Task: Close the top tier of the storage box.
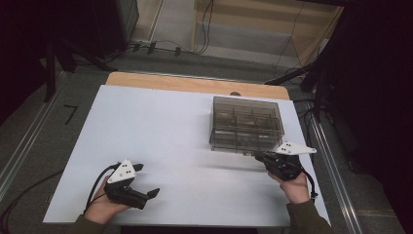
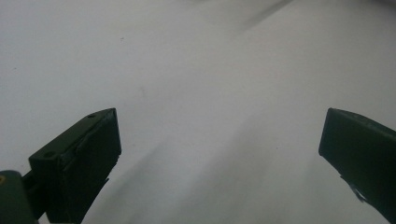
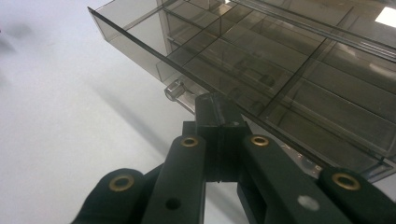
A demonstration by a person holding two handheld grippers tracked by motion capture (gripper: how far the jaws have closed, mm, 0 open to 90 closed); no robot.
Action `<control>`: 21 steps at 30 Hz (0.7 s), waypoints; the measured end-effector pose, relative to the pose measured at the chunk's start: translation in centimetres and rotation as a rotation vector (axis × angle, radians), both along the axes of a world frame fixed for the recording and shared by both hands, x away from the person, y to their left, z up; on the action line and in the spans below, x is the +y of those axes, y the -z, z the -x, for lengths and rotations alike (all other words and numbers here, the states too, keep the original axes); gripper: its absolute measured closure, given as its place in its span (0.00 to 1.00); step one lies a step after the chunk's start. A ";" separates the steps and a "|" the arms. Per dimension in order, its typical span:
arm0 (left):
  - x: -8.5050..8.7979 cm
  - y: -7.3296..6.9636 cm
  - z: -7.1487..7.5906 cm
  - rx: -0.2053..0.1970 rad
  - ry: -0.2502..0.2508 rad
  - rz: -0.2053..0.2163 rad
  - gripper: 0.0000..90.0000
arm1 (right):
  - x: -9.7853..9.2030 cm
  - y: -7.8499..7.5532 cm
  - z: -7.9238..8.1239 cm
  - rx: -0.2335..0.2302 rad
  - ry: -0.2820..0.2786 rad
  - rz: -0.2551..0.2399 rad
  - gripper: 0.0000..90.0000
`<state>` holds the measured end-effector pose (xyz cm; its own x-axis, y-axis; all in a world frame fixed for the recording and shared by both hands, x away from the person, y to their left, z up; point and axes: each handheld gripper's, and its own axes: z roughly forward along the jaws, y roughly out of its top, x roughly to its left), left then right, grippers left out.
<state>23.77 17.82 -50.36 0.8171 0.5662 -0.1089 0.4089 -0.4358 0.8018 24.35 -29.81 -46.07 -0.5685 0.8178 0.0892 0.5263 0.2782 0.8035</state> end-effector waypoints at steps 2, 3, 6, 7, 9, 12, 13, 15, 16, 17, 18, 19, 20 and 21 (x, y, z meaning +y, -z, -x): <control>0.0 0.0 0.0 0.001 0.000 0.002 0.00 | 0.0 0.0 0.0 0.000 -0.001 0.000 0.97; 0.0 0.0 0.0 0.002 0.001 0.001 0.00 | 0.0 0.0 0.0 -0.001 0.000 0.001 0.97; -0.1 0.0 0.0 0.003 0.002 -0.001 0.00 | 0.0 0.0 -0.1 -0.004 0.003 0.000 0.97; -0.1 0.0 0.0 0.004 0.002 0.000 0.00 | 0.0 0.0 -0.2 -0.004 0.005 0.002 0.97; -0.1 0.1 0.0 0.004 0.001 0.001 0.00 | 0.0 0.0 -0.4 -0.003 0.007 0.001 0.97; -0.1 0.1 0.0 0.003 0.002 0.000 0.00 | 0.0 0.0 -0.7 -0.005 0.013 0.005 0.97; 0.0 0.1 0.0 0.002 0.001 -0.001 0.00 | 0.0 0.0 -0.7 -0.004 0.017 0.005 0.97; 0.0 0.0 0.0 0.005 0.002 -0.001 0.00 | 0.0 0.0 -1.0 -0.007 0.019 0.007 0.97; 0.0 0.0 0.0 0.005 0.001 -0.002 0.00 | 0.0 0.0 -1.0 -0.008 0.022 0.008 0.97; 0.0 0.0 0.0 0.005 0.003 -0.002 0.00 | 0.0 -0.1 -1.1 -0.007 0.024 0.008 0.97; 0.0 0.0 0.0 0.005 0.003 -0.002 0.00 | 0.0 -0.1 -1.3 -0.009 0.026 0.009 0.97; 0.0 0.0 0.0 0.005 0.004 -0.001 0.00 | 0.0 -0.1 -1.4 -0.010 0.029 0.008 0.97; -0.1 0.0 0.0 0.005 0.004 0.000 0.00 | 0.0 -0.1 -1.5 -0.011 0.029 0.006 0.97; -0.1 0.1 0.0 0.004 0.004 0.000 0.00 | 0.0 -0.1 -1.6 -0.010 0.032 0.006 0.97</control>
